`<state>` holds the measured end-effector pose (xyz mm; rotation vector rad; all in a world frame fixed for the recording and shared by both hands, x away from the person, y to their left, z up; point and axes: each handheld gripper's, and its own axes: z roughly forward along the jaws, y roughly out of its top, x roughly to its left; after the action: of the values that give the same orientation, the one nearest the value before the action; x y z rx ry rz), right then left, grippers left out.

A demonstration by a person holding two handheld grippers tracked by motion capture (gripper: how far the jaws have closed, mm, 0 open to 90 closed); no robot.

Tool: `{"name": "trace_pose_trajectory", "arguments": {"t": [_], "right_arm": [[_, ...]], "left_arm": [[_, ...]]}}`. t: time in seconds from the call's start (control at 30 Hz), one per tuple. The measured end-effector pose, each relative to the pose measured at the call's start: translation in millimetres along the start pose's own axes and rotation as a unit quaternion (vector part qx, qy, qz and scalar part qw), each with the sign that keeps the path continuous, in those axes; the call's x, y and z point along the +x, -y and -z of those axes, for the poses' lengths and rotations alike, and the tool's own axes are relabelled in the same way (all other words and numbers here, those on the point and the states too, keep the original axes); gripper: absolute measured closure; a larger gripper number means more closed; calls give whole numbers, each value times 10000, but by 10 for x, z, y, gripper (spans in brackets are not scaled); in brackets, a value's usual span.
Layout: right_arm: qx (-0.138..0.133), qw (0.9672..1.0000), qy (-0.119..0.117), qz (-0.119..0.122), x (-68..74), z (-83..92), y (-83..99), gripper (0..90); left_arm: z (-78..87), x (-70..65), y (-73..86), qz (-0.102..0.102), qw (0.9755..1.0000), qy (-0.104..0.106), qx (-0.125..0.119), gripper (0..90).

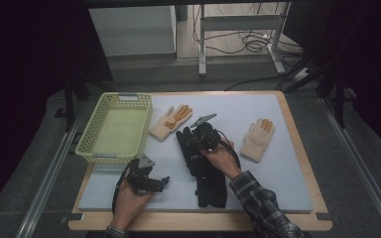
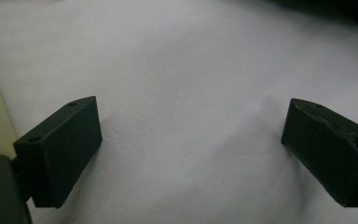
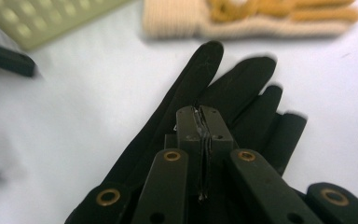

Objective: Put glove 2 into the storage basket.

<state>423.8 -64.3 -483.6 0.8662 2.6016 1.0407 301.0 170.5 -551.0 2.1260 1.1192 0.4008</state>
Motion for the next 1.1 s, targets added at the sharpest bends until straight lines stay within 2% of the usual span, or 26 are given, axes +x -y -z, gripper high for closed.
{"name": "trace_pose_trajectory", "arguments": {"t": [0.1, 0.13, 0.2, 0.27, 0.3, 0.33, 0.37, 0.47, 0.53, 0.57, 0.8, 0.9, 0.97, 1.0, 1.03, 1.1], "right_arm": [[-195, 9998, 12, -33, 24, 200, -54, 872], [-301, 9995, 38, -27, 56, 326, -86, 872], [-325, 9995, 59, -21, 66, 372, -96, 872], [-483, 9987, 137, -24, 119, 559, -129, 872], [-483, 9987, 137, -24, 119, 559, -129, 872], [-521, 9985, 190, -38, 156, 664, -142, 872], [-521, 9985, 190, -38, 156, 664, -142, 872], [-629, 9977, 184, -183, 220, 806, -106, 872], [-670, 9970, 219, -318, 289, 902, 3, 871], [-670, 9970, 219, -318, 289, 902, 3, 871], [-577, 9956, 424, -611, 471, 972, 436, 871], [-630, 9943, 421, -749, 486, 930, 580, 869], [-632, 9936, 410, -842, 472, 838, 693, 856], [-585, 9937, 370, -885, 463, 799, 732, 837], [-511, 9939, 282, -935, 437, 721, 802, 774], [-423, 9944, 124, -962, 400, 692, 855, 668]], "left_arm": [[-1, -1, 0, 6, 10000, 5, -9, 50], [-1, 1, 0, -4, 10000, 3, -7, 50], [-1, 0, 0, 0, 10000, -1, -13, 50], [0, -1, -1, 0, 10000, 1, -5, 50], [0, -1, -1, 0, 10000, 1, -5, 50], [-1, -3, -1, 13, 10000, -3, -18, 50], [-1, -3, 0, 14, 10000, -5, -18, 50], [-1, -3, -1, 15, 10000, -4, -16, 50], [-1, -3, -1, 16, 10000, -3, -17, 50], [-1, -3, -1, 15, 10000, -4, -18, 50], [-2, -5, 0, 27, 10000, -3, -23, 50], [-3, -4, 0, 16, 10000, -6, -31, 50], [-3, -6, 0, 31, 10000, -2, -29, 50], [-3, -5, 1, 27, 10000, -4, -27, 50], [-5, -7, 1, 41, 10000, -4, -46, 50], [-4, -7, 1, 41, 10000, -5, -38, 50]]}}
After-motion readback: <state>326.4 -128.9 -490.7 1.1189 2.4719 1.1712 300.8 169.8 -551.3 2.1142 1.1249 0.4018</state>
